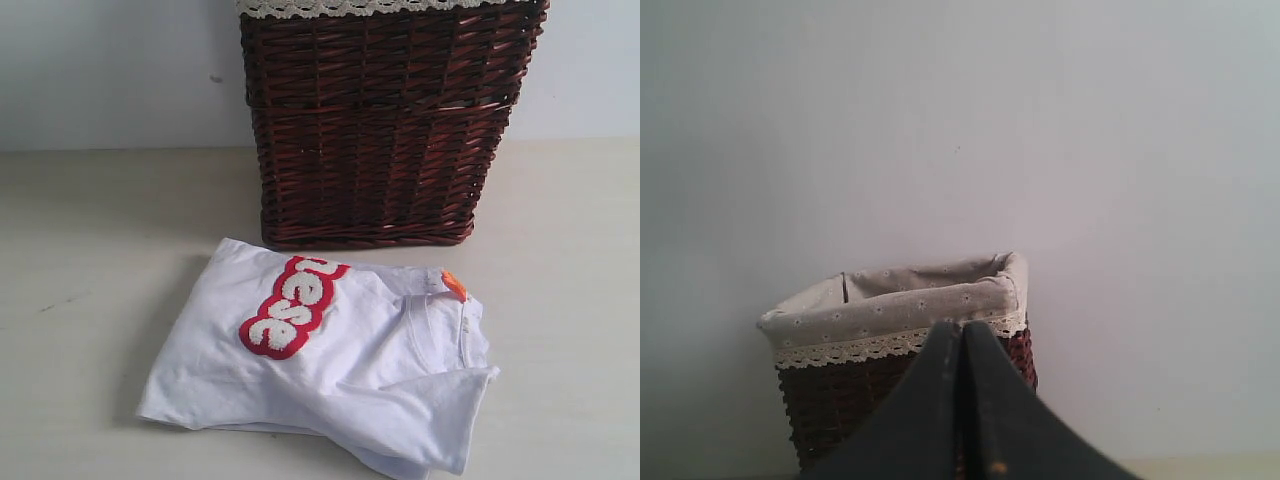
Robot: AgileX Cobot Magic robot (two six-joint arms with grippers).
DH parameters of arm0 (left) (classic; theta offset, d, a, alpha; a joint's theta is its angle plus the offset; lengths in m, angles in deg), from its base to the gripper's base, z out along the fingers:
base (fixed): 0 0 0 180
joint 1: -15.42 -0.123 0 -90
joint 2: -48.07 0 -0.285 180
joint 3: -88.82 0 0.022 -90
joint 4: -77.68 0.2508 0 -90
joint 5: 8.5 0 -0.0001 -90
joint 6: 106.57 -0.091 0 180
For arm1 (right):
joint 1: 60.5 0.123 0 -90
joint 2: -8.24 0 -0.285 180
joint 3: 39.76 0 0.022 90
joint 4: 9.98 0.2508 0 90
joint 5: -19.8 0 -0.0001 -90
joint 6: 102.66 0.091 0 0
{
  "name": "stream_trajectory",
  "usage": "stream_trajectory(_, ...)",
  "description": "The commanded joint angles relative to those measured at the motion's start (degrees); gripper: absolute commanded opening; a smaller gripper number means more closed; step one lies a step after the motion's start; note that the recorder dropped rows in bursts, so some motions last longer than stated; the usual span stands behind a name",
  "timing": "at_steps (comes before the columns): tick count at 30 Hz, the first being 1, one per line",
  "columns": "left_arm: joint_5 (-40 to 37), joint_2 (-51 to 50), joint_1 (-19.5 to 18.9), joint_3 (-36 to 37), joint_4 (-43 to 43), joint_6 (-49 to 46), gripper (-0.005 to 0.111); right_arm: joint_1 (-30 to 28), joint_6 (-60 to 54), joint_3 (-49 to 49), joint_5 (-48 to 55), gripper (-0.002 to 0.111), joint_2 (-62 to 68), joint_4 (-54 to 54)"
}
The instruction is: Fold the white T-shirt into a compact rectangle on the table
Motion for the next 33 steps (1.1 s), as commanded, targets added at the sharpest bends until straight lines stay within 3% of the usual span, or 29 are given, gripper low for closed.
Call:
stream_trajectory(1,1.17,0.26,-0.38,7.42,0.26,1.23,0.000,-0.07,0.12,0.32,0.16,0.000,-0.14,0.08)
stream_trajectory(3,-0.47,0.26,-0.38,7.98,0.26,1.23,0.000,-0.07,0.12,0.32,0.16,0.000,-0.14,0.08)
stream_trajectory(5,-9.72,0.26,-0.38,7.98,0.26,1.23,0.000,-0.07,0.12,0.32,0.16,0.000,-0.14,0.08)
stream_trajectory(12,-28.64,0.26,-0.38,7.98,-0.27,1.23,0.000,-0.07,0.12,0.32,0.16,0.000,-0.14,0.08)
stream_trajectory(33,-28.41,0.26,-0.38,7.98,-1.51,1.00,0.000,-0.07,0.12,0.32,0.16,0.000,-0.14,0.08)
